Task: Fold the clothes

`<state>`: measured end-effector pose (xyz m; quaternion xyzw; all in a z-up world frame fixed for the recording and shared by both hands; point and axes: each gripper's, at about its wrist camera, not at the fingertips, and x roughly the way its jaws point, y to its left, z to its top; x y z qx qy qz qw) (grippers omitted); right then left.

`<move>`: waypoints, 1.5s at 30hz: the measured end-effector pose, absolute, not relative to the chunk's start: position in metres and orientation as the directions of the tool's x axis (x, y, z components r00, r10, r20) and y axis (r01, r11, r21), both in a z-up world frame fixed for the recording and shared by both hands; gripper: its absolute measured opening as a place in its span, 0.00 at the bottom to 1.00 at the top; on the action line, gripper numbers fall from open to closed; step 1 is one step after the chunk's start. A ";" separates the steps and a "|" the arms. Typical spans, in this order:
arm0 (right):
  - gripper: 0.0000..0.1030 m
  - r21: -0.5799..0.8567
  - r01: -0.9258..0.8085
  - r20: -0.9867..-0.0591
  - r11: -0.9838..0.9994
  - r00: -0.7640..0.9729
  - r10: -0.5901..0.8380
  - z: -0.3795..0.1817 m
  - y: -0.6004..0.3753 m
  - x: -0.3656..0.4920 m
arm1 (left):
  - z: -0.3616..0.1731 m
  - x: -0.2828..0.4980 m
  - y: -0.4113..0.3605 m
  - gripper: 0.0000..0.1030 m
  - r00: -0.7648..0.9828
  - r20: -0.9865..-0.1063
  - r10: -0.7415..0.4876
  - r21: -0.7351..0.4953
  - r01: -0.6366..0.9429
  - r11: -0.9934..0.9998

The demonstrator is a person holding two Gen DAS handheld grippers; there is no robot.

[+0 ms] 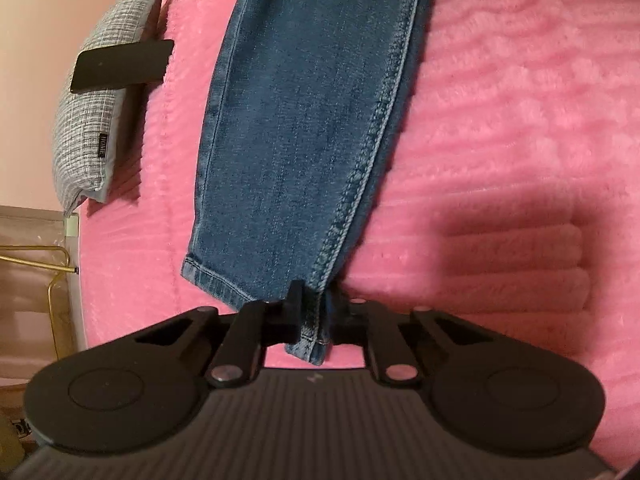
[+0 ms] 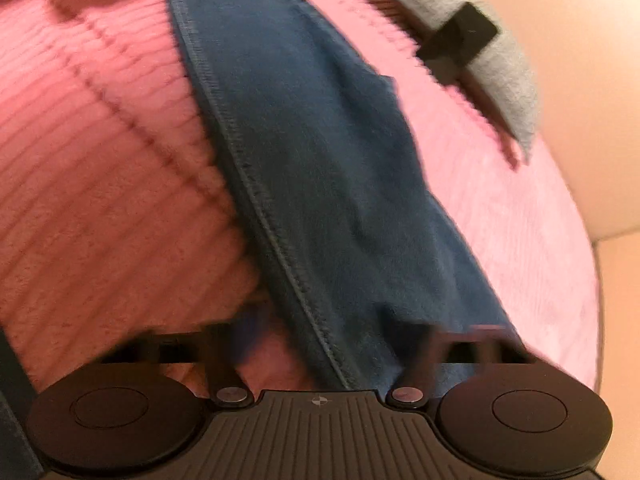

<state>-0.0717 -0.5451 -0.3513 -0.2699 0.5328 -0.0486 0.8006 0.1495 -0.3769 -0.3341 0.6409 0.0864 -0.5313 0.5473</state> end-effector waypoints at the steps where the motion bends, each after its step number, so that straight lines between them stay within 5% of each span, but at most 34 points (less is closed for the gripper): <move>1: 0.01 -0.484 -0.215 -0.830 0.848 0.421 -0.367 -0.349 -0.545 -0.072 | -0.328 0.147 -0.374 0.03 0.420 -0.774 -0.473 0.609 0.697 -0.379; 10: 0.02 -0.479 -0.202 -0.824 0.854 0.440 -0.358 -0.297 -0.522 -0.122 | -0.328 0.109 -0.342 0.02 0.413 -0.816 -0.405 0.556 0.752 -0.354; 15: 0.04 -0.463 -0.204 -0.841 0.863 0.409 -0.355 -0.317 -0.512 -0.130 | -0.351 0.078 -0.321 0.13 0.403 -0.857 -0.321 0.503 0.789 -0.353; 17: 0.38 -0.457 -0.203 -0.846 0.866 0.398 -0.353 -0.325 -0.510 -0.132 | -0.354 0.069 -0.314 0.17 0.402 -0.866 -0.297 0.488 0.808 -0.329; 18: 0.67 -0.455 -0.203 -0.849 0.867 0.393 -0.353 -0.329 -0.508 -0.132 | -0.350 0.066 -0.310 0.17 0.398 -0.870 -0.291 0.477 0.827 -0.297; 19: 0.74 -0.447 -0.186 -0.850 0.875 0.393 -0.350 -0.326 -0.507 -0.137 | -0.345 0.062 -0.306 0.20 0.385 -0.879 -0.283 0.457 0.850 -0.263; 31: 0.75 -0.294 0.004 -0.903 0.956 0.326 -0.280 -0.289 -0.471 -0.217 | -0.335 0.051 -0.278 0.54 0.053 -0.956 -0.289 -0.034 0.957 0.288; 33: 0.75 -0.272 0.032 -0.910 0.962 0.316 -0.268 -0.285 -0.464 -0.230 | -0.346 0.061 -0.280 0.49 -0.007 -0.955 -0.295 -0.118 0.926 0.360; 35: 0.75 -0.255 0.073 -0.916 0.964 0.303 -0.265 -0.285 -0.466 -0.236 | -0.346 0.061 -0.281 0.13 -0.030 -0.952 -0.304 -0.145 0.920 0.364; 39: 0.75 -0.222 0.159 -0.926 0.962 0.274 -0.259 -0.286 -0.473 -0.246 | -0.305 0.060 -0.251 0.07 0.037 -0.942 -0.333 -0.131 0.873 0.470; 45: 0.75 -0.173 0.287 -0.941 0.942 0.233 -0.244 -0.288 -0.483 -0.261 | -0.318 0.034 -0.215 0.08 -0.009 -0.987 -0.160 -0.096 0.830 0.549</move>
